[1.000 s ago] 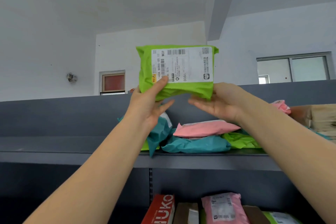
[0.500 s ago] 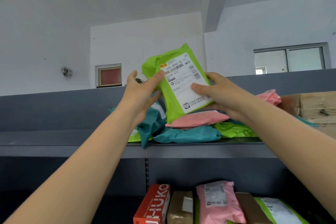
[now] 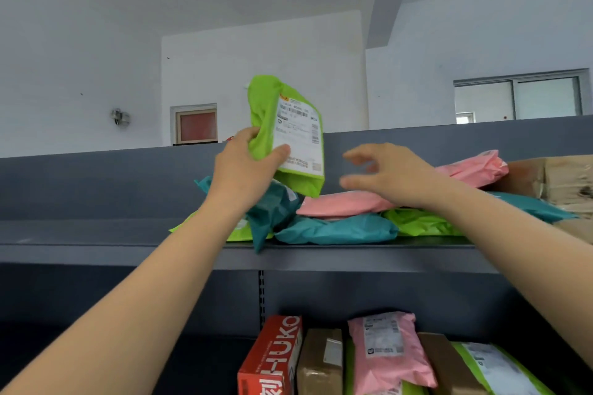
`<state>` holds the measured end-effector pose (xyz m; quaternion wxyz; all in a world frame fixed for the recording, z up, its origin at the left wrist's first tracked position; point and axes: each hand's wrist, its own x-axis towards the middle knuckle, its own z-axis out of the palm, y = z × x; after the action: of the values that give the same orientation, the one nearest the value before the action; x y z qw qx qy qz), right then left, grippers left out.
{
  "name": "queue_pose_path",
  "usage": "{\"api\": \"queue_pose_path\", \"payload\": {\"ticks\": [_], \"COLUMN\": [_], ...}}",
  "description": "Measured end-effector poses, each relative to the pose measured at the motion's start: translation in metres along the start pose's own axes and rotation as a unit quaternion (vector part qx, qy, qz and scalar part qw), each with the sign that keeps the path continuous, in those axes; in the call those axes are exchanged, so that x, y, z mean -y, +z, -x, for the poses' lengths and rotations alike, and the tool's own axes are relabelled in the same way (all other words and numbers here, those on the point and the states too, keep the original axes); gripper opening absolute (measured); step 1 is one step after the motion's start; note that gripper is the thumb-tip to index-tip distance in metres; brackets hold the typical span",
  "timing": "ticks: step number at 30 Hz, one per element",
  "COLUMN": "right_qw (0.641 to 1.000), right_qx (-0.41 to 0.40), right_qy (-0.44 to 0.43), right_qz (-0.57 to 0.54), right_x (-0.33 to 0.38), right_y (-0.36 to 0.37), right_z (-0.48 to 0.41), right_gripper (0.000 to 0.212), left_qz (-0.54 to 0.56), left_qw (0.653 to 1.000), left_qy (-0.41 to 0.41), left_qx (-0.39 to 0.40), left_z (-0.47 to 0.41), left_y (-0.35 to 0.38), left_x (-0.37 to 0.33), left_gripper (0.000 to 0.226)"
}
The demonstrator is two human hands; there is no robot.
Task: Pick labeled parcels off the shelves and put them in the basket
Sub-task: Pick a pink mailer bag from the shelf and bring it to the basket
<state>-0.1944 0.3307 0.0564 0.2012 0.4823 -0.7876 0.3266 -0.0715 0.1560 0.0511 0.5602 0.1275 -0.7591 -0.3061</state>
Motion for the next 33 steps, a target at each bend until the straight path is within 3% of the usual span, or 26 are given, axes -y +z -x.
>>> {"api": "queue_pose_path", "payload": {"ticks": [2,6,10,13,18,22,24,26,31,33], "right_qw": [0.982,0.948,0.919,0.922,0.956,0.966,0.922,0.867,0.822,0.828], "right_qx": [0.039,0.107,0.058,-0.004,-0.088,-0.138,-0.170,-0.200,-0.257,-0.273], "right_qy": [-0.017,0.001,-0.011,0.022,0.128,0.220,0.253,0.284,0.262,0.228], "right_qz": [0.185,0.300,0.389,0.387,0.251,-0.015,-0.241,-0.358,-0.435,-0.433], "right_x": [-0.007,-0.019,-0.026,-0.022,-0.029,-0.041,-0.039,-0.040,-0.034,-0.031], "right_y": [-0.005,0.002,0.015,0.014,-0.004,-0.021,-0.024,-0.026,-0.028,-0.025], "right_z": [0.000,-0.001,-0.002,-0.005,-0.027,-0.033,-0.026,-0.024,-0.025,-0.021], "right_gripper": [0.063,0.055,0.037,0.024,0.020,0.011,0.015,0.021,0.026,0.032], "left_qz": [-0.052,-0.180,-0.258,-0.265,-0.271,-0.300,-0.303,-0.311,-0.344,-0.348], "left_qw": [0.999,0.984,0.964,0.960,0.960,0.947,0.943,0.941,0.931,0.929], "left_qy": [-0.003,-0.006,-0.011,-0.018,-0.010,-0.008,-0.003,0.005,0.019,0.021], "left_qx": [-0.006,0.013,0.068,0.084,0.070,0.111,0.137,0.138,0.123,0.124], "left_z": [-0.007,-0.017,-0.030,-0.037,-0.041,-0.040,-0.039,-0.039,-0.038,-0.036], "left_y": [-0.005,-0.002,0.003,0.006,0.010,0.016,0.022,0.027,0.039,0.041], "left_x": [0.005,0.010,0.014,0.018,0.023,0.026,0.026,0.028,0.038,0.040], "left_gripper": [0.056,0.060,0.052,0.051,0.050,0.052,0.044,0.035,0.045,0.051]}}
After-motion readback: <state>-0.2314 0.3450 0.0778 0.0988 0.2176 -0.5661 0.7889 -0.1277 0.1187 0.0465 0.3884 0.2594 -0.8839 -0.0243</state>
